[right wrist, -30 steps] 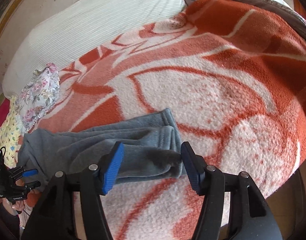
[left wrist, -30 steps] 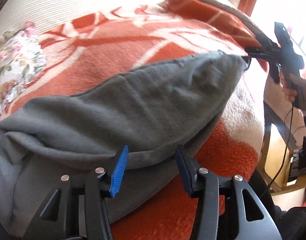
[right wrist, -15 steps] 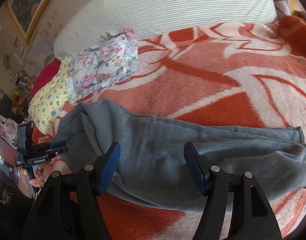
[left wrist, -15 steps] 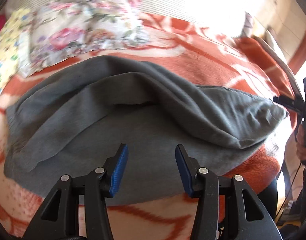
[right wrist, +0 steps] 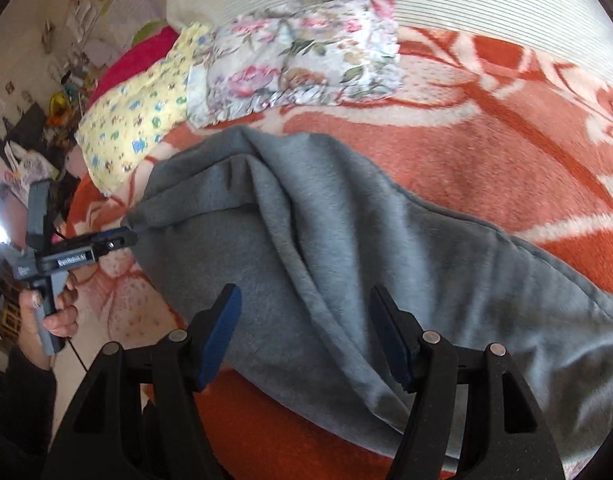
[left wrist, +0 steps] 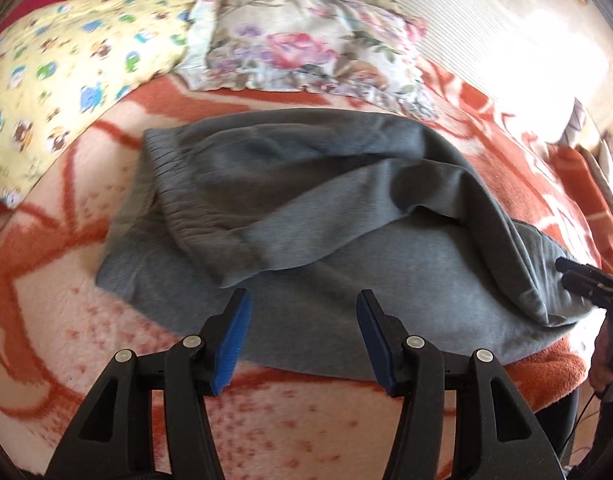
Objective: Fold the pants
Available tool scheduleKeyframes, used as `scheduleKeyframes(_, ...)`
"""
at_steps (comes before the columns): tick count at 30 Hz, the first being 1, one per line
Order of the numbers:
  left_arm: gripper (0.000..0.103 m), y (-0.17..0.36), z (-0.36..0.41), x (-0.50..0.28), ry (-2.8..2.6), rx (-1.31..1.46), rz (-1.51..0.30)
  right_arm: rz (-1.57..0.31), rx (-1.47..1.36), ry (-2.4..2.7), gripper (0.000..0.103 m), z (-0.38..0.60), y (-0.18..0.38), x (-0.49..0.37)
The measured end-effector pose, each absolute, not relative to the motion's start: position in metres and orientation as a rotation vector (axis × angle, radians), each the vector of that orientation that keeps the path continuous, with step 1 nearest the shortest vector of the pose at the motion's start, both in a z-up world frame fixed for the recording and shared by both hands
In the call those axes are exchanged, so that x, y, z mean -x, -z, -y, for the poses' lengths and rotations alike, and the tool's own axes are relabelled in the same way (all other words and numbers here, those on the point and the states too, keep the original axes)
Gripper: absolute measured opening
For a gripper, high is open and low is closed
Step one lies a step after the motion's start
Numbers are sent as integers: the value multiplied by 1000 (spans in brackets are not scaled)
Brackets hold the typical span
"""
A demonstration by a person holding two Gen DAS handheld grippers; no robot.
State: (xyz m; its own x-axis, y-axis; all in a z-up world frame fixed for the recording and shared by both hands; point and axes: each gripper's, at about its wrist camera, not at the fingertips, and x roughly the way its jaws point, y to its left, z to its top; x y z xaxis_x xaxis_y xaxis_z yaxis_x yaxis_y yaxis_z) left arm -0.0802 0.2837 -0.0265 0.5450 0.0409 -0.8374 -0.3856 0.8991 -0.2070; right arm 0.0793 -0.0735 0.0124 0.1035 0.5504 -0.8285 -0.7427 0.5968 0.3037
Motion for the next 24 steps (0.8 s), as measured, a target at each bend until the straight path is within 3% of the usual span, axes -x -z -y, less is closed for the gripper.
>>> scheduleKeyframes(11,56,46,-332,79,-313,552,-960,-1023,484,-895,66,5,23,-65)
scheduleKeyframes(12,56,49,-334,76,-316,561,-964,-1031,480,-900,63,4,26,-67)
scheduleKeyframes(14,54,54,-339,70,-325,571,-969,-1053,473,-903,34,1,31,-70)
scheduleKeyframes(15,42,55,-339,67,-333,567,-969,-1064,468,-898,26,1,33,-71)
scheduleKeyframes(16,23,55,-339,65,-318,569,-964,-1069,460,-891,14,2,33,-72)
scheduleKeyframes(17,23,54,-339,62,-300,572,-960,-1070,445,-893,7,4,32,-72)
scheduleKeyframes(24,16,13,-335,64,-313,399,-872,-1049,367,-937,4,20,11,-67)
